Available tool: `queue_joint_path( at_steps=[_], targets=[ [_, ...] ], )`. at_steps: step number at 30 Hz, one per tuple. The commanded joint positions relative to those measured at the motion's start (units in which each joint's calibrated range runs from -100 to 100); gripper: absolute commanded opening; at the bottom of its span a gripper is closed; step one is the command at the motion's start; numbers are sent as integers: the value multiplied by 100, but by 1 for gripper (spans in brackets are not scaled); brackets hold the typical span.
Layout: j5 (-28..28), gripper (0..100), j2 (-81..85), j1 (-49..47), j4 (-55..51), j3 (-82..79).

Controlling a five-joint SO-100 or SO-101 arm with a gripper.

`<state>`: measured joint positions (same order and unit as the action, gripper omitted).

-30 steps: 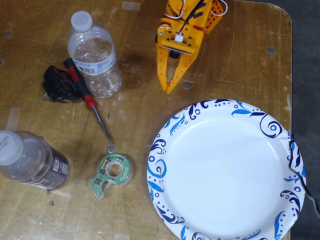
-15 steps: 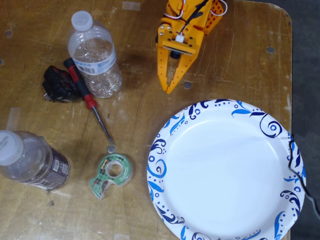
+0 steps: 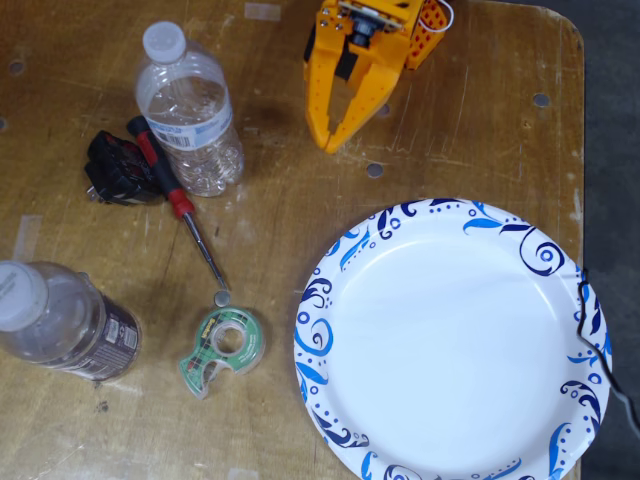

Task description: Move the bottles to the plate

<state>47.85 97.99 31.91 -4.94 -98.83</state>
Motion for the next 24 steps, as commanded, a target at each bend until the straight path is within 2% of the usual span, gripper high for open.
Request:
queue_joint_path(
  at_steps=[1,12,19,24],
  targets=[
    [-17,2,75,146,311,-9],
    [24,2,75,1440,241,838],
    [108,2,41,1721,-2143,2640],
    [431,2,58,1958,-3188,3216]
  ],
)
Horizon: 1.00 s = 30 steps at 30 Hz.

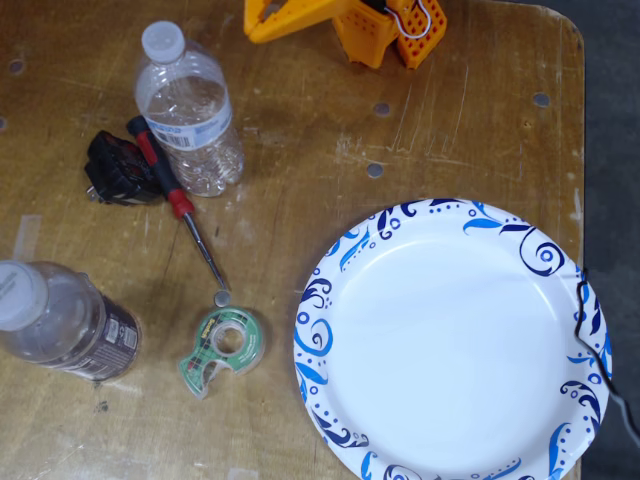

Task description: Move the bottles to the plate

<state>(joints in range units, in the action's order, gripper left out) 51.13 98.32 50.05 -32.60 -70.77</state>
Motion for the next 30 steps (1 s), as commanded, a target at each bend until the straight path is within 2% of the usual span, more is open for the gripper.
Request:
queue_joint_path(
  at_steps=[1,6,11,17,30],
  targets=[
    [98,2,33,176,-518,474],
    [114,9,33,801,-961,528],
    [124,19,16,920,-935,465],
    [385,25,24,1125,-883,429],
    [432,28,-18,1071,1545,-1157]
  ],
)
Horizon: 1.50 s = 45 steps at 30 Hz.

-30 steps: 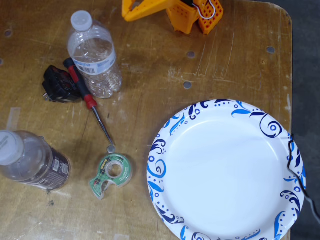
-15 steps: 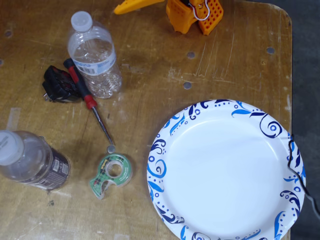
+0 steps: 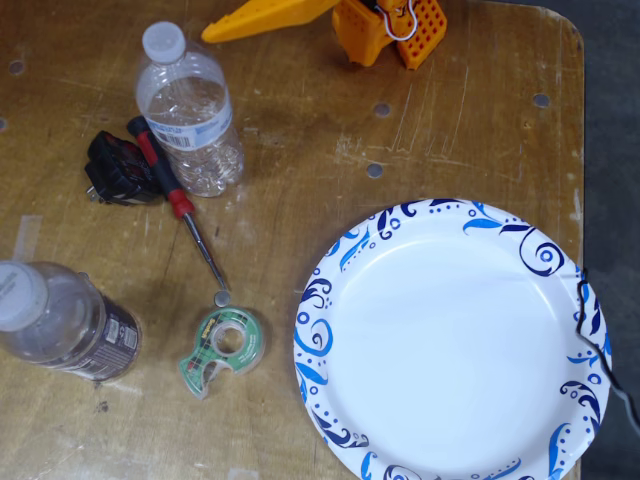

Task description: Move the bottles to the plate

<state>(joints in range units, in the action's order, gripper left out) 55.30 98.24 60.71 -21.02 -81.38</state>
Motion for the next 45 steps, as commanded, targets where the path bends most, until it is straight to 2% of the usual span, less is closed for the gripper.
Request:
queue_joint_path(
  at_steps=[1,11,14,17,23,29,40,45],
  targets=[
    [10,28,-9,4,422,-123],
    [15,28,-372,-60,457,-33],
    [20,33,-802,-298,527,129],
    [20,37,-1274,-416,788,220],
    [25,38,-1805,-308,1415,265],
    [20,37,-2008,-276,1885,274],
    [15,37,-2033,-82,1832,274],
    [20,27,-2033,-71,1832,220]
  ],
)
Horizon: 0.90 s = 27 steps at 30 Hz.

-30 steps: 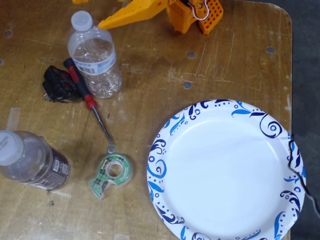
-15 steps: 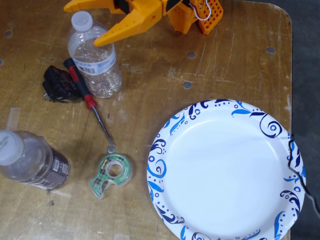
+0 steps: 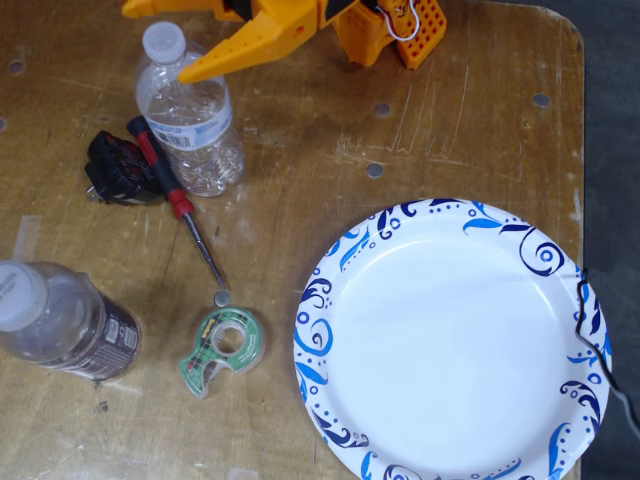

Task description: Move the bottles to the plate

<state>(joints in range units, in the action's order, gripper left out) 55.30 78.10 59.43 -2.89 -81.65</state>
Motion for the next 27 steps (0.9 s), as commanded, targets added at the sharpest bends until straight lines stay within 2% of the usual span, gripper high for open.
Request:
queue_joint_path(
  at_steps=[1,8,27],
  targets=[
    [20,25,-20,67,20,247],
    [239,21,-28,67,2,229],
    [114,22,-28,283,80,247]
  ],
)
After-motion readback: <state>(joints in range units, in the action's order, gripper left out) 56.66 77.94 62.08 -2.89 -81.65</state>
